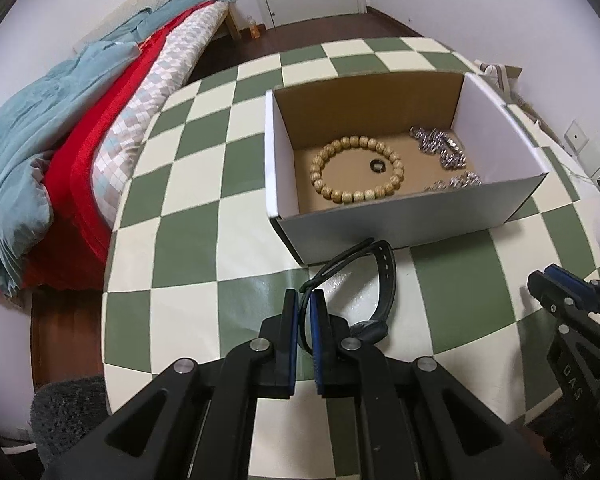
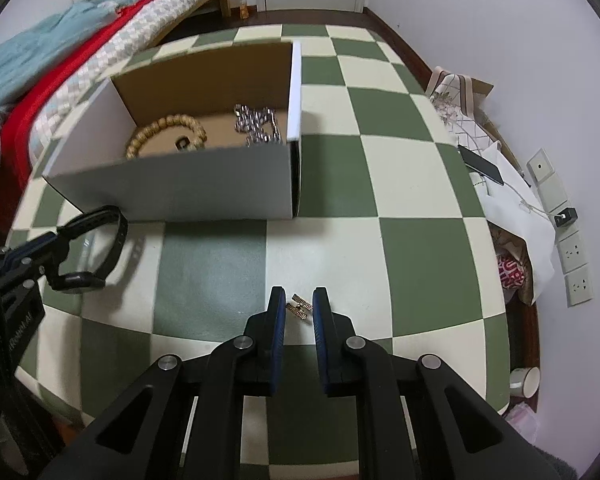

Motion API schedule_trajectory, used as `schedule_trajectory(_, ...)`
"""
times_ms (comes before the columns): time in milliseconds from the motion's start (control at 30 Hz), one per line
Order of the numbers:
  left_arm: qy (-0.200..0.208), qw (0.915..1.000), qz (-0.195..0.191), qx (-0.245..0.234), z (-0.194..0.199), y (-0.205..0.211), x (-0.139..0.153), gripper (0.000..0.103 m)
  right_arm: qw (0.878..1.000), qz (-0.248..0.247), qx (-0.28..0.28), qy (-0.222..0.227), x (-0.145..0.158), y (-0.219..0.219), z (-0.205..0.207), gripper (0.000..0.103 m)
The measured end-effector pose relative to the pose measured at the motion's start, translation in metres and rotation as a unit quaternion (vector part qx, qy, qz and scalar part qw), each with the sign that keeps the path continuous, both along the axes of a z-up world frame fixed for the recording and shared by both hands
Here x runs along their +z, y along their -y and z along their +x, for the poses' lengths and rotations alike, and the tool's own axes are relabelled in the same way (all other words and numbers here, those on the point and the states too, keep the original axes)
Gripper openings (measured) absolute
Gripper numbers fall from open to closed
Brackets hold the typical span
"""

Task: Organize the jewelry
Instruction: 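Lift the smartwatch with the left tool while the right tool grasps the small chain, then lower the smartwatch and chain into the white box and open both tools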

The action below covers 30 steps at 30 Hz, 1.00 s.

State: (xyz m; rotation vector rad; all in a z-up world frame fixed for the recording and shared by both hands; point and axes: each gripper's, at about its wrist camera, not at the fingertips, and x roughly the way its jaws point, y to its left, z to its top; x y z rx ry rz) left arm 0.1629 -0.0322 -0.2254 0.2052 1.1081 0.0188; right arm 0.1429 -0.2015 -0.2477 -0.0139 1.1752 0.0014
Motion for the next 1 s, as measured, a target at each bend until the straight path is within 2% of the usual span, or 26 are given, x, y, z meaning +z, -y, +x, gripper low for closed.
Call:
schedule_trajectory(367,0.052,0.9985,-0.018,0.0,-0.005,-0.002,0.054,0.003,0.998,0.022,-0.002,0.061,0.064,0.003,0.0,0.014)
schedule_trajectory(633,0.098,0.9945,-0.038,0.004,0.014,-0.004,0.096,0.002,0.995,0.026,0.005,0.1,0.108,-0.001,0.012,0.014)
schedule_trajectory(833,0.116,0.9922,-0.047,0.006,0.045,-0.006,0.113,0.002,0.993,0.029,0.009,0.111,0.121,-0.003,0.031,0.014)
schedule_trajectory(1000,0.104,0.9934,-0.048,0.012,0.075,-0.008,0.104,0.002,0.994,0.031,0.019,0.099,0.115,-0.009,0.057,0.014)
